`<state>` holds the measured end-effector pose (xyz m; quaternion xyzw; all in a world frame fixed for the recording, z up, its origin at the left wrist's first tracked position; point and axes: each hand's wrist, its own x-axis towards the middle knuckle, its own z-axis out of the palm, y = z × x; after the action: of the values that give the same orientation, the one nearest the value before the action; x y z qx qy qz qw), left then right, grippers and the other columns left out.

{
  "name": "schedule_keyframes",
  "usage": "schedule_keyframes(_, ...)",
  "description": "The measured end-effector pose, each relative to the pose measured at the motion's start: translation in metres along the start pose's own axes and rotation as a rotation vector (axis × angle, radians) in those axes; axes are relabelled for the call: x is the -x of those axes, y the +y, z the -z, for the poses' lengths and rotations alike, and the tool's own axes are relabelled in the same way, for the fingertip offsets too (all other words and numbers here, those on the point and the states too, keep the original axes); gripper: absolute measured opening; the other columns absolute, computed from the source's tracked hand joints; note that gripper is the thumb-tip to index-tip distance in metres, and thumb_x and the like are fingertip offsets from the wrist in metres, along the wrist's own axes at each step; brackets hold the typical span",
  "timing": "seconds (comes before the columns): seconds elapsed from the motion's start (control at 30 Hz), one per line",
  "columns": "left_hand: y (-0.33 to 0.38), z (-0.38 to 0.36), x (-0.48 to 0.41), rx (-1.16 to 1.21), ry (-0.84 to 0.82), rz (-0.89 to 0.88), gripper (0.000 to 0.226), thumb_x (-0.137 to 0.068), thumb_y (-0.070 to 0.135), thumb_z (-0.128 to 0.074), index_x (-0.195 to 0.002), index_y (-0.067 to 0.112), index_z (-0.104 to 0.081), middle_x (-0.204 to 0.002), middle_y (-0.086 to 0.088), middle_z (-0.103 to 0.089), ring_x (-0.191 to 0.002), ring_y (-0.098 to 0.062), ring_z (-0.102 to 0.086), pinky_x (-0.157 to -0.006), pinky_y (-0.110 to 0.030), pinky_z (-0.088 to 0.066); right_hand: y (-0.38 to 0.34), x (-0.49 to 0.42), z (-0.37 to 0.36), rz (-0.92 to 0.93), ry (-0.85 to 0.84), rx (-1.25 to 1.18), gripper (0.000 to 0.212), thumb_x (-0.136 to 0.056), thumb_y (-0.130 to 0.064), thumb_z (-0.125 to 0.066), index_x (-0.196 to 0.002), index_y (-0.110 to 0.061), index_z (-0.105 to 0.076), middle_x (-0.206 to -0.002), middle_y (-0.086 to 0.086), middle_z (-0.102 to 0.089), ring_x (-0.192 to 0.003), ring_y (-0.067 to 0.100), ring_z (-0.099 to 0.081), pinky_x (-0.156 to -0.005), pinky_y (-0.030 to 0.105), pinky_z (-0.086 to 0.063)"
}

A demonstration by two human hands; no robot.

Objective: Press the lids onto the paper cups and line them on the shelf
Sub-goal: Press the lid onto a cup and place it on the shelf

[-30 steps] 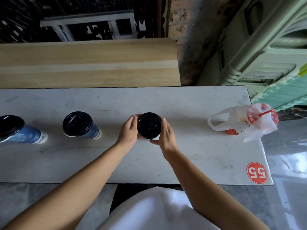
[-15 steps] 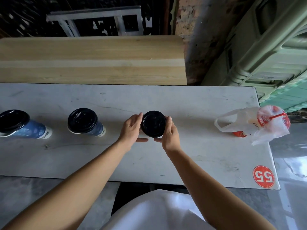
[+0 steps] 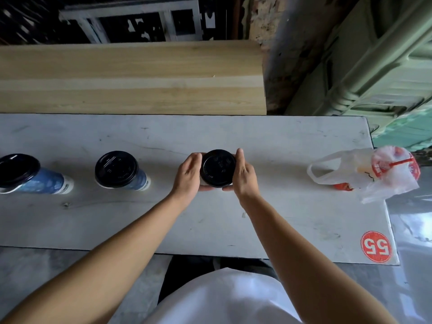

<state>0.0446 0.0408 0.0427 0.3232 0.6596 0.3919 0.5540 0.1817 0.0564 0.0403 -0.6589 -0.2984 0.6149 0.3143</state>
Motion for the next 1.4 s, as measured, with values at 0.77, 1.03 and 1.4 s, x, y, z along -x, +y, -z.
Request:
schedule_keyframes(0.77,-0.023,-0.003,-0.005,-0.007,0.152,0.007,0.034,-0.101,0.046,-0.052,-0.085,0.016,-0.055,-0.093,-0.006,-0.059,-0.093,-0.018,-0.066,-0.062,-0.043,-0.064,0.015,-0.014,0.002,0.024,-0.028,0.017,0.052,-0.098,-0.054,-0.041,-0.072,-0.026,-0.077,-0.083,0.001,-0.074,-0.082,0.014,-0.068,-0.075,0.027,-0.052)
schedule_keyframes(1.03,-0.007,0.005,-0.014,0.093,-0.022,0.149,0.032,-0.100,0.053,-0.048,-0.091,0.037,-0.075,-0.091,0.019,-0.074,-0.086,-0.002,-0.072,-0.058,-0.040,-0.062,-0.011,-0.021,0.005,-0.134,-0.147,-0.008,0.054,-0.094,-0.067,-0.043,-0.076,-0.030,-0.078,-0.086,-0.012,-0.075,-0.087,0.002,-0.066,-0.078,0.036,-0.052)
schedule_keyframes(1.4,0.023,0.031,-0.059,0.508,-0.017,0.594,0.035,-0.105,0.042,-0.042,-0.108,0.019,-0.069,-0.116,-0.007,-0.074,-0.093,-0.026,-0.075,-0.056,-0.033,-0.059,-0.081,-0.052,-0.003,-0.048,-0.596,0.649,0.074,-0.078,-0.017,-0.085,-0.141,-0.029,-0.047,-0.120,-0.011,-0.067,-0.108,0.011,-0.065,-0.073,0.021,-0.057)
